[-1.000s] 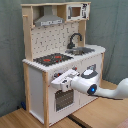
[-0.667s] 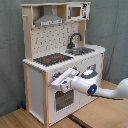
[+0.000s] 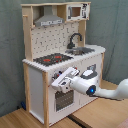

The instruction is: Play with the kitchen

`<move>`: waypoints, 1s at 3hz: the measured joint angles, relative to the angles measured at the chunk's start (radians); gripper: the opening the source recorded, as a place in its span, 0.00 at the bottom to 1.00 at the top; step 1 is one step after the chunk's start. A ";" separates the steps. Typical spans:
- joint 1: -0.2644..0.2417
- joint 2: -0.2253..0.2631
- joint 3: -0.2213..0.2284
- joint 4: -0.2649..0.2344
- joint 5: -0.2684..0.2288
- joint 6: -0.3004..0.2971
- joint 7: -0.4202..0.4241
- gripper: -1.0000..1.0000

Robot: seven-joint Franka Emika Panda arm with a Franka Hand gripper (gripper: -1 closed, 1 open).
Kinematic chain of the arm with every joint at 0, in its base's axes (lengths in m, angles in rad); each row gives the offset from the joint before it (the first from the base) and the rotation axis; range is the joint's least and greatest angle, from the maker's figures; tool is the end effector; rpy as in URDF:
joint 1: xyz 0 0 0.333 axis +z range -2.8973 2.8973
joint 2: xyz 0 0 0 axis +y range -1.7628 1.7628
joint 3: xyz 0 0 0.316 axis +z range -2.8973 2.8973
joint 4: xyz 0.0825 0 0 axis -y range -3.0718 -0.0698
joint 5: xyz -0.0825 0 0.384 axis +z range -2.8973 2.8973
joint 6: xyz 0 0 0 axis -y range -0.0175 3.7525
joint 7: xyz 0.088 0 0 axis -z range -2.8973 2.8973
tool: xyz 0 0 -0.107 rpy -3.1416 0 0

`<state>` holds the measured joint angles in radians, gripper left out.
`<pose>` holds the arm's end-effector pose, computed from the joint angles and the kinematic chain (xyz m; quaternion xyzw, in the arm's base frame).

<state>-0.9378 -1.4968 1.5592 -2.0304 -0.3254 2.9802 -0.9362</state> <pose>0.3500 0.5373 0.3344 0.1264 0.6891 0.1410 0.6994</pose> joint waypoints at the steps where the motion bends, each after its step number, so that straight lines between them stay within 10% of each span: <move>1: 0.006 0.007 0.003 0.000 0.008 -0.041 0.170 1.00; 3: 0.009 0.024 0.019 0.000 0.012 -0.062 0.387 1.00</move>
<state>-0.9287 -1.4723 1.5783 -2.0308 -0.3139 2.9185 -0.5492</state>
